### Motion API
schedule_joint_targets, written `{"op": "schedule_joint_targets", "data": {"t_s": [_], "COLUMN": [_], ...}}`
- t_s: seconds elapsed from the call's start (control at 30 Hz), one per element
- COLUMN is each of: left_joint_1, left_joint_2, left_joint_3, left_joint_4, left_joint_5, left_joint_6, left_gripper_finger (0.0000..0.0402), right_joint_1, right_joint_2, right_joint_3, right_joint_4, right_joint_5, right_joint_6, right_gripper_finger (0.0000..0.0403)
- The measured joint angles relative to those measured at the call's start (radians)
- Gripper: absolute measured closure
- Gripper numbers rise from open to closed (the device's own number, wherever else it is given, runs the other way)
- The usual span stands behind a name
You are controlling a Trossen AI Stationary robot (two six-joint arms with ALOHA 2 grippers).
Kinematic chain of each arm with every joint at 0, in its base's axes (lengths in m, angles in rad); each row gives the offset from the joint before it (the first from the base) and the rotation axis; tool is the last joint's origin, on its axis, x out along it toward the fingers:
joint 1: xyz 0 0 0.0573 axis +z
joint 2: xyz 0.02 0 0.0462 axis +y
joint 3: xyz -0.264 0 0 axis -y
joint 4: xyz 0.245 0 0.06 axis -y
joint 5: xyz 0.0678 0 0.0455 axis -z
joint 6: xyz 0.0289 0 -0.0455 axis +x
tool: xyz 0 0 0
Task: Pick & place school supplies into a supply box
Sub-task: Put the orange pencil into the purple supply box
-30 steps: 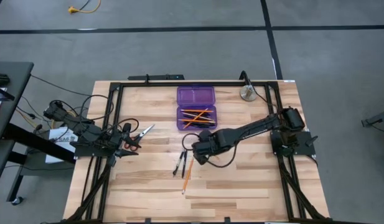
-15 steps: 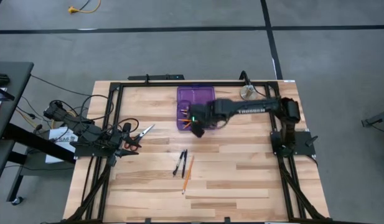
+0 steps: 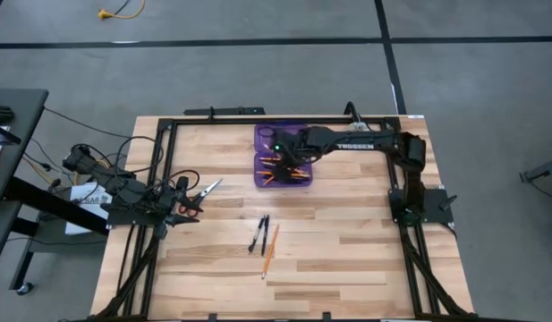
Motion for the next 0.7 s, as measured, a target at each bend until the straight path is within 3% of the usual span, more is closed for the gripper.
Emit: {"op": "schedule_joint_targets", "data": {"t_s": [0.7], "left_joint_1": [0.000], "left_joint_2": [0.000], "left_joint_3": [0.000], "left_joint_4": [-0.002], "left_joint_5": [-0.002], "left_joint_6": [0.000], "left_gripper_finger": [0.0269], "right_joint_1": [0.048], "right_joint_2": [0.073], "right_joint_3": [0.004], "right_joint_4": [-0.086], "right_joint_5": [-0.010], "right_joint_6": [0.027], "right_gripper_finger": [0.0403]}}
